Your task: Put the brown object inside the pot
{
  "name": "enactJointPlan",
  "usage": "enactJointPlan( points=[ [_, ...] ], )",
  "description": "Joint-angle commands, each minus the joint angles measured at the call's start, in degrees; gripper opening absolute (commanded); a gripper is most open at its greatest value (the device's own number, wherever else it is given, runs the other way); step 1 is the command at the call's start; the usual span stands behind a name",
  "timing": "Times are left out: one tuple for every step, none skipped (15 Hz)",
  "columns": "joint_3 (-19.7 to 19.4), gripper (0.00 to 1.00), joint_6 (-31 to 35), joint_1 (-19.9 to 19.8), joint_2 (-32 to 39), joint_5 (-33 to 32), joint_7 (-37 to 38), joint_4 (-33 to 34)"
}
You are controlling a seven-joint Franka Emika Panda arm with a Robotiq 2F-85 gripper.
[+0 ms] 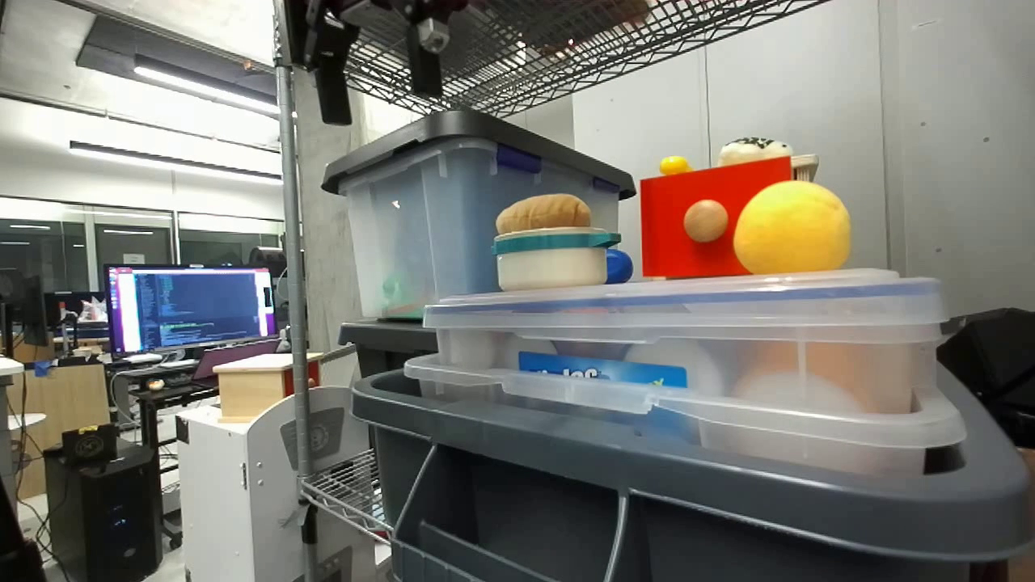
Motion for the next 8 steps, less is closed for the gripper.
enactJointPlan(
  points=[
    [1.4,1.0,-3.6,0.9,-2.7,-0.8,4.8,-1.4],
    [1.5,1.0,-4.5,1.3,-2.7,-0.4,5.0,-1.7],
    [1.5,1.0,-5.1,1.8,-2.7,0.4,5.0,-2.0],
    [1.5,1.0,-5.8,2.2,-2.6,0.8,4.7,-2.2],
    [1.1,1.0,-4.2,1.9,-1.6,-0.2,4.0,-1.5],
    [1.1,1.0,-4.5,2.1,-1.6,-0.1,4.1,-1.7],
    [1.2,1.0,-4.5,2.3,-1.6,-0.1,4.1,-1.9],
    [1.2,1.0,-4.5,2.3,-1.6,-0.1,4.2,-2.0]
  ],
)
